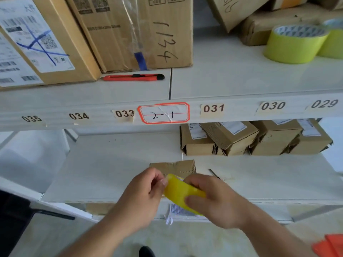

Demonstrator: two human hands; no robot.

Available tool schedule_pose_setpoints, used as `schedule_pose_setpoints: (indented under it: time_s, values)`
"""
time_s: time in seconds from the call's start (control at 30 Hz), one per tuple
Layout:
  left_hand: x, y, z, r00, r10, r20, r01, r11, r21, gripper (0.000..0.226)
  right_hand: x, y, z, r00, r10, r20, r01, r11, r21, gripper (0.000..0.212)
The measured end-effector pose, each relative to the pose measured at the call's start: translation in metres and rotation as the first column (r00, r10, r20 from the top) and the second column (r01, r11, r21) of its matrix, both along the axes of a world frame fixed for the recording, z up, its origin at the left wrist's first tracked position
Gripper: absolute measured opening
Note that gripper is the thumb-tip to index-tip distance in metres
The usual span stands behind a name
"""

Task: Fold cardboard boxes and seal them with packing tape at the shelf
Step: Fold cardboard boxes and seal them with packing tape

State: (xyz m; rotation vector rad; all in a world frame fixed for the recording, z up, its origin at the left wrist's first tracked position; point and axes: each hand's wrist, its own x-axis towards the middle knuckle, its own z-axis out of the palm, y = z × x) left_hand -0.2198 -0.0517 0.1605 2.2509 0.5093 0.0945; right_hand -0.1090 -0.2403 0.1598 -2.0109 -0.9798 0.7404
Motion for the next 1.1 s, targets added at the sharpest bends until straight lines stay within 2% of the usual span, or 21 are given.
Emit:
schedule_pose_setpoints:
  time_s: [0.1,0.2,0.27,0.33,0.4,0.53,0.57,0.7,0.8,0.87,0.9,0.97,1.0,1.03,1.1]
  values:
    - [0.005,-0.004,0.003,0.997,0.041,0.068,-0.042,0.999,0.012,0.018,0.000,0.016,-0.003,0.972,-0.231,0.048,0.232,0.973,-0.001,0.056]
    - [0.000,-0.006,0.000,0.994,0.075,0.078,-0.076,0.997,0.011,0.017,0.003,0.027,-0.002,0.946,-0.273,0.173,0.294,0.949,-0.110,0.071]
    - [-0.002,-0.008,-0.005,0.983,0.174,0.057,-0.163,0.975,-0.151,0.016,0.001,0.034,0.003,0.923,-0.219,0.315,0.289,0.937,-0.194,0.067]
    - [-0.003,-0.010,-0.010,0.966,0.257,0.025,-0.233,0.908,-0.349,0.010,-0.002,0.039,0.004,0.895,-0.179,0.408,0.289,0.931,-0.225,0.063]
    - [-0.005,-0.011,-0.015,0.946,0.323,-0.033,-0.294,0.808,-0.511,0.006,-0.003,0.040,0.002,0.887,-0.146,0.437,0.277,0.927,-0.251,0.061]
    - [-0.010,-0.009,-0.023,0.928,0.345,-0.137,-0.338,0.633,-0.697,0.029,0.000,0.041,0.000,0.899,-0.083,0.430,0.237,0.918,-0.318,0.060]
    - [-0.011,-0.008,-0.024,0.929,0.340,-0.145,-0.339,0.626,-0.702,0.029,0.000,0.043,-0.001,0.897,-0.064,0.438,0.226,0.917,-0.328,0.060]
    - [-0.009,-0.002,-0.036,0.932,0.342,-0.117,-0.341,0.725,-0.598,0.012,0.005,0.051,-0.005,0.877,0.026,0.481,0.179,0.909,-0.375,0.060]
    - [-0.007,0.005,-0.044,0.914,0.397,-0.081,-0.369,0.732,-0.572,0.016,0.012,0.055,-0.003,0.877,0.073,0.475,0.144,0.903,-0.405,0.059]
    - [-0.007,0.009,-0.049,0.922,0.385,-0.037,-0.352,0.796,-0.493,0.021,0.019,0.055,0.001,0.888,0.122,0.443,0.076,0.911,-0.405,0.059]
    - [-0.008,0.012,-0.050,0.931,0.366,-0.017,-0.337,0.837,-0.430,0.022,0.023,0.054,0.003,0.908,0.156,0.390,0.012,0.918,-0.396,0.058]
    - [-0.010,0.018,-0.052,0.941,0.337,0.005,-0.315,0.885,-0.344,0.023,0.033,0.051,0.006,0.974,0.133,0.182,-0.072,0.950,-0.305,0.059]
    - [-0.012,0.020,-0.050,0.943,0.332,0.022,-0.305,0.889,-0.341,0.022,0.039,0.049,0.009,0.992,0.089,0.085,-0.063,0.959,-0.275,0.063]
    - [-0.015,0.023,-0.048,0.941,0.334,0.050,-0.298,0.890,-0.345,0.022,0.044,0.047,0.011,0.995,0.071,0.063,-0.050,0.955,-0.293,0.069]
    - [-0.016,0.033,-0.041,0.932,0.342,0.116,-0.293,0.904,-0.311,0.021,0.056,0.044,0.011,0.947,0.177,0.266,-0.036,0.886,-0.462,0.078]
